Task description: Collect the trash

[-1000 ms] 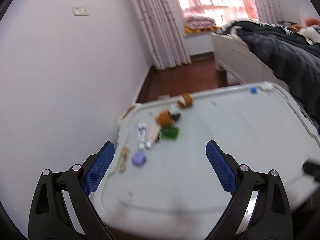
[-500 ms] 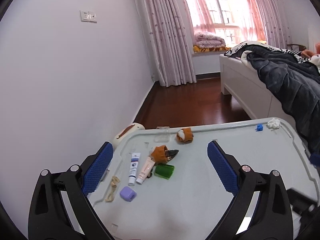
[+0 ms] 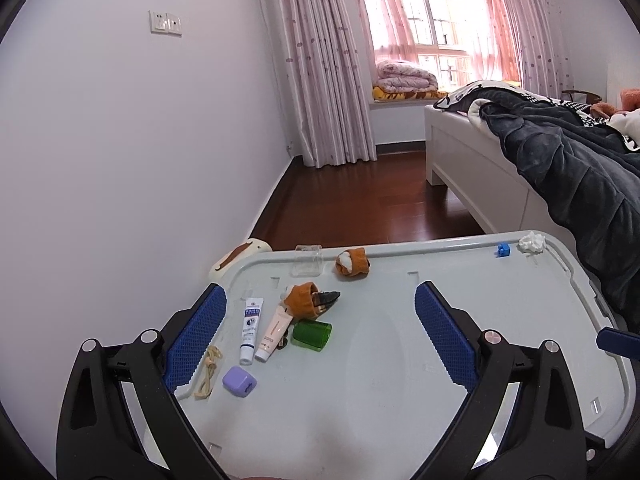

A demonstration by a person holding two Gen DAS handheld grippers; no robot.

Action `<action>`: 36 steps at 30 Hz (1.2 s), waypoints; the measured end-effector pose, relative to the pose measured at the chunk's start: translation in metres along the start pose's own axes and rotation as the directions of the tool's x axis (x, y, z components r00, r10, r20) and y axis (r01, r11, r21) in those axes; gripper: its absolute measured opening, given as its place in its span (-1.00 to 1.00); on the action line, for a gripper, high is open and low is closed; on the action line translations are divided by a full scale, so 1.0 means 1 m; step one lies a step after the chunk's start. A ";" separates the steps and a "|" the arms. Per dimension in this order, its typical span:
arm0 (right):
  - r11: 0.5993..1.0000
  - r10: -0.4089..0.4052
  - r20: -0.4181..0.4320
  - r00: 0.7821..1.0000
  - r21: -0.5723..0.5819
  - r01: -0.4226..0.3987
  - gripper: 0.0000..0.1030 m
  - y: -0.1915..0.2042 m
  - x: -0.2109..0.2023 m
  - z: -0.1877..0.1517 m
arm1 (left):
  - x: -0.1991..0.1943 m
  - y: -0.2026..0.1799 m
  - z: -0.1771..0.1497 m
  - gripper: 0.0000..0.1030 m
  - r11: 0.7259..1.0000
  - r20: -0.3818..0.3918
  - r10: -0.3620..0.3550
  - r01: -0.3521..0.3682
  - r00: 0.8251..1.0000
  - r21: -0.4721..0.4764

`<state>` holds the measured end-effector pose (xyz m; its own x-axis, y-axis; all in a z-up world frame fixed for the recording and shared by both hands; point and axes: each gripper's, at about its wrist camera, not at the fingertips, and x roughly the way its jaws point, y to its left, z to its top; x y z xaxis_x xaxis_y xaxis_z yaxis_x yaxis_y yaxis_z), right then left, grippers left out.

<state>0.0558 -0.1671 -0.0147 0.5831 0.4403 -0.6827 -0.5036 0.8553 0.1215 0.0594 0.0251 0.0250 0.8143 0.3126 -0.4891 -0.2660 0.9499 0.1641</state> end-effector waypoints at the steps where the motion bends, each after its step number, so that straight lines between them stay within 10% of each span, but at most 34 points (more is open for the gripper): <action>1: 1.000 0.000 0.000 1.000 -0.001 0.000 0.77 0.000 0.000 0.000 | 0.001 0.000 0.000 0.80 1.000 -0.006 0.001 -0.001 1.000 -0.001; 36: 0.998 0.000 -0.044 0.999 -0.064 -0.003 0.80 0.015 0.004 -0.010 | 0.014 -0.004 -0.015 0.80 0.999 -0.112 -0.052 0.053 0.992 -0.001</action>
<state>0.0440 -0.1558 -0.0228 0.5542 0.4276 -0.7141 -0.5450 0.8349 0.0769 0.0644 0.0254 0.0045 0.7641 0.2609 -0.5899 -0.2233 0.9650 0.1375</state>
